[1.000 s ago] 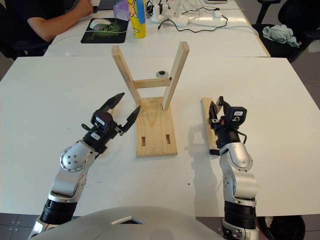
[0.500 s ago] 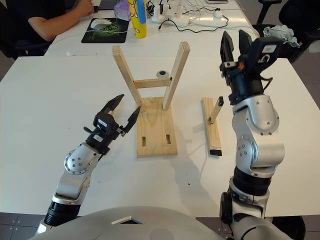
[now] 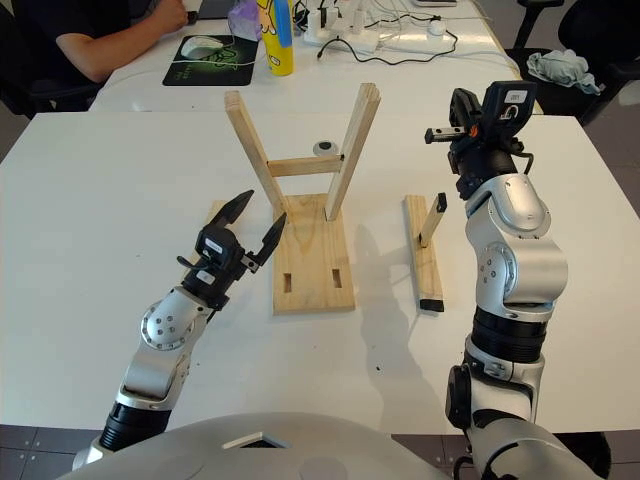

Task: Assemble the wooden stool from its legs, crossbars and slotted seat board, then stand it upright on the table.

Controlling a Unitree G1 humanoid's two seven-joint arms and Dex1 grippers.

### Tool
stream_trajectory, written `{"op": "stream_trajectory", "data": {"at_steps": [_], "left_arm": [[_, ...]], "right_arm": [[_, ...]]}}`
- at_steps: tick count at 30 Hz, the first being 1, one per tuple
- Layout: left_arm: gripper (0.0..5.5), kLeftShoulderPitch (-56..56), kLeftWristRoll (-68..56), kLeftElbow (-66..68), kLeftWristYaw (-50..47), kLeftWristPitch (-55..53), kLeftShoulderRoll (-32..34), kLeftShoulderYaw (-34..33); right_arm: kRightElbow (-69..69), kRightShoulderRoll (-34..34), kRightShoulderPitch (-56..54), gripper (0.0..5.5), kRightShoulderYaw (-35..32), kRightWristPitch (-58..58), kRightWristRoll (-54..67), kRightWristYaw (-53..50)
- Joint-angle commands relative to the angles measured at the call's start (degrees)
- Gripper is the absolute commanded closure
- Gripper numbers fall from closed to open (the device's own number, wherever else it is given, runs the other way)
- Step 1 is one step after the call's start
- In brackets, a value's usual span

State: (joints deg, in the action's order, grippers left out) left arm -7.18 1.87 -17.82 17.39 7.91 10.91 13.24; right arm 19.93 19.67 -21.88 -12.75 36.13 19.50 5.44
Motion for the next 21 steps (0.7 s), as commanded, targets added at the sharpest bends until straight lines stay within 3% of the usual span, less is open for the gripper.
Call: {"op": "stream_trajectory", "data": {"at_steps": [1,8,21], "left_arm": [[2.42,-0.05,0.47,0.71,-0.46,-0.37,-0.3,0.24],[2.42,1.1,-0.4,0.87,0.56,-0.74,0.31,0.01],[2.42,0.06,-0.25,0.55,0.17,-0.71,-0.02,0.03]], "right_arm": [[0.91,1.53,0.72,5.49,2.43,-1.84,-2.61,1.57],[-7.11,-1.04,12.93,5.49,4.34,1.27,-5.38,0.92],[-5.95,-0.97,8.47,5.49,2.93,0.18,-4.45,1.94]]}}
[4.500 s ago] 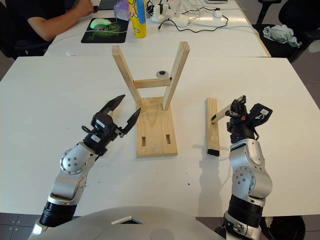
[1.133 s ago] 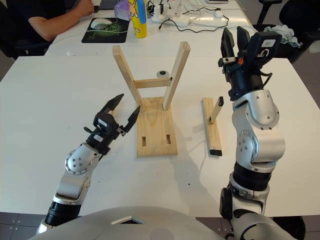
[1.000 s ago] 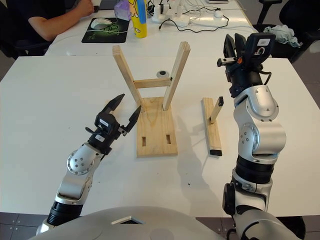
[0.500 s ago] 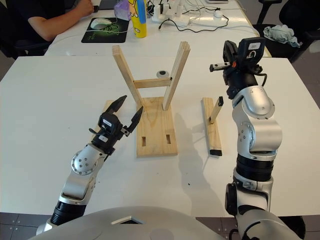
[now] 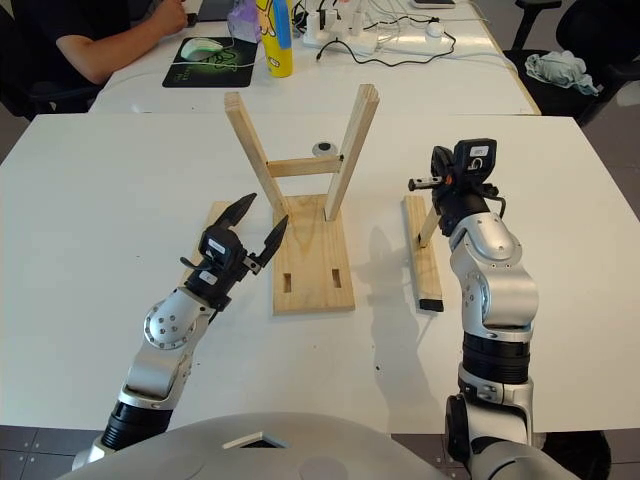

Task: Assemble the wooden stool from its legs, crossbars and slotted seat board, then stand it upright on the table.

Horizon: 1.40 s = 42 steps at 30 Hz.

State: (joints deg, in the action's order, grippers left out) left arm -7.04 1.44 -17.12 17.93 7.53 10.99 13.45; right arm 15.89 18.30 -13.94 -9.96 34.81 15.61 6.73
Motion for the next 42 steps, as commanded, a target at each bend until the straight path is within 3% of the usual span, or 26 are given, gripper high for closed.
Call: {"op": "stream_trajectory", "data": {"at_steps": [1,7,13,17,22,32,38,42], "left_arm": [[2.42,-0.05,0.29,-0.05,-0.54,-0.27,-0.19,-0.23],[2.42,0.01,0.69,0.27,-1.01,-0.04,-0.64,0.09],[2.42,0.06,1.15,0.43,-1.64,0.0,-0.93,-0.25],[2.42,0.16,1.4,0.44,-1.78,0.0,-0.98,-0.29],[2.42,0.51,1.18,0.2,-1.81,-0.28,-0.85,-0.89],[2.42,-0.94,1.75,-0.32,-3.9,-0.97,-2.03,-0.98],[2.42,-1.28,2.19,-0.07,-4.65,-0.89,-2.23,-0.77],[2.42,-2.47,3.31,-0.45,-5.82,-0.77,-2.41,-0.67]], "right_arm": [[-1.59,0.06,-0.05,5.49,-0.33,-0.17,-0.12,0.98],[5.76,-0.08,-6.33,5.49,-4.08,-14.12,0.82,1.67],[7.73,0.69,-8.8,5.49,-2.17,-18.08,-0.56,2.86],[2.25,-1.24,-2.56,5.49,-1.19,-14.98,-0.43,2.65],[-7.89,-0.25,3.57,5.49,1.59,-1.38,-1.61,2.84],[-8.01,0.18,1.09,5.49,3.22,-1.2,-1.45,4.52],[-7.28,-2.47,-2.29,5.49,-4.49,-5.07,5.8,5.11],[-4.93,1.91,-5.19,5.49,-6.74,-5.43,4.19,3.93]]}}
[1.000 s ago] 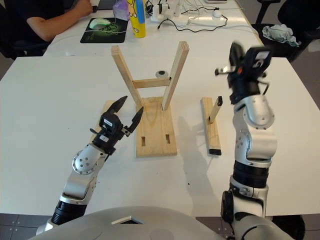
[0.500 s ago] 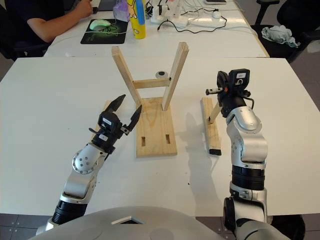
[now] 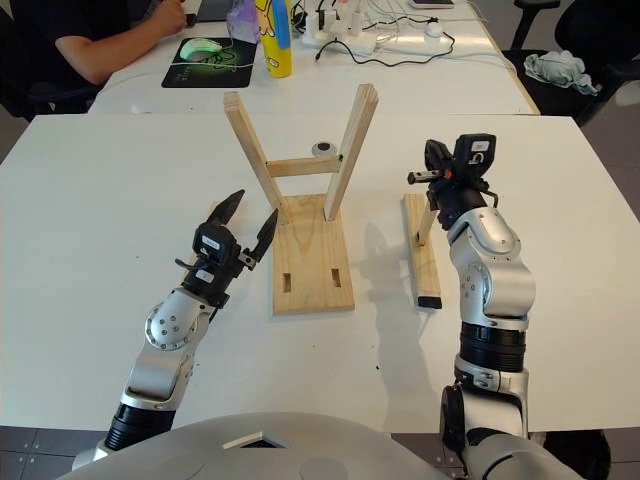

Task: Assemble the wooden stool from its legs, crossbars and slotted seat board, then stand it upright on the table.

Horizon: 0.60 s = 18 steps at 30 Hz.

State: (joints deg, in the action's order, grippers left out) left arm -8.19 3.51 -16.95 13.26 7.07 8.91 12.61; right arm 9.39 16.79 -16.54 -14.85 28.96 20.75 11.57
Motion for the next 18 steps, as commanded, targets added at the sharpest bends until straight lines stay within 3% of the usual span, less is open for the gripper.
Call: {"op": "stream_trajectory", "data": {"at_steps": [1,7,11,18], "left_arm": [[2.42,-1.65,1.32,-0.8,-1.52,-0.34,-0.5,0.1],[2.42,-3.2,1.92,-1.19,-3.14,0.07,-1.34,0.3],[2.42,-4.19,2.42,-1.81,-4.26,0.24,-1.84,0.35],[2.42,-5.27,3.26,-2.45,-5.57,0.62,-2.09,0.44]], "right_arm": [[2.33,4.57,-2.27,5.49,-1.99,0.58,-1.82,-0.99],[2.89,8.86,3.18,5.49,-4.51,1.63,-5.16,-1.71],[1.23,10.43,9.87,4.93,-6.57,5.77,-4.77,-0.43],[5.96,11.84,16.81,3.96,-0.62,22.86,-3.27,1.88]]}}
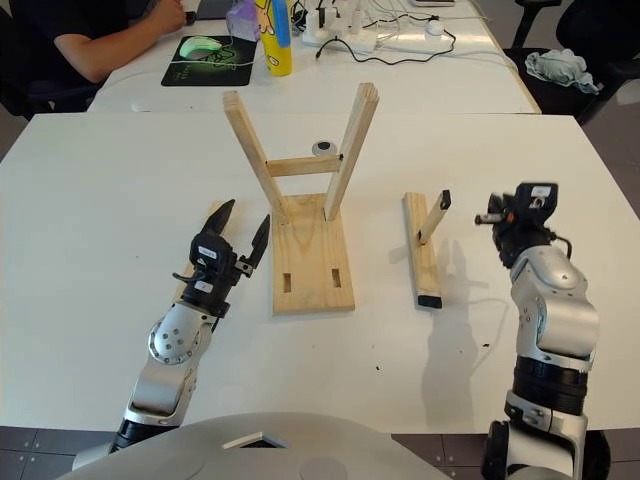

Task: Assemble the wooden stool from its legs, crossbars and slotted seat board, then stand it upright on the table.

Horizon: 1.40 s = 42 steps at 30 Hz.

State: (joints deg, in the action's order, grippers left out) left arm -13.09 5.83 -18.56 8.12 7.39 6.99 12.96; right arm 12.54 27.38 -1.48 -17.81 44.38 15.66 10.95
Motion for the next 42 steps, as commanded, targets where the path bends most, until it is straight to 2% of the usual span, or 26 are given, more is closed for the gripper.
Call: {"op": "stream_trajectory", "data": {"at_steps": [1,8,16,21,26,35,42], "left_arm": [[2.42,-0.62,1.12,-1.17,-0.77,0.3,-0.14,-0.1],[2.42,-3.1,1.42,-3.31,-1.77,-0.01,0.43,-1.69],[2.42,-5.75,2.22,-4.86,-2.13,-0.7,-0.16,-0.34],[2.42,-4.59,1.88,-4.39,-1.65,-1.09,-0.03,-0.43],[2.42,-2.11,0.79,-3.97,0.13,-1.96,0.91,-0.99],[2.42,-0.29,-0.35,-3.69,2.0,-2.67,1.89,-1.93],[2.42,-1.02,0.41,-3.5,1.02,-2.35,0.98,-1.22]], "right_arm": [[3.16,1.69,1.52,3.8,3.08,9.24,2.61,3.61],[8.59,3.25,0.03,2.83,2.49,21.35,6.55,5.92],[10.9,1.94,-2.85,1.64,1.05,26.03,8.63,5.45],[14.15,-1.71,-3.58,1.6,3.44,30.82,9.34,3.56],[14.42,-4.94,-1.72,1.6,5.76,29.81,6.5,-0.25],[9.86,-0.29,4.63,1.6,11.34,19.5,-1.67,-0.8],[6.1,0.77,1.67,1.6,12.31,16.62,-1.97,1.46]]}}
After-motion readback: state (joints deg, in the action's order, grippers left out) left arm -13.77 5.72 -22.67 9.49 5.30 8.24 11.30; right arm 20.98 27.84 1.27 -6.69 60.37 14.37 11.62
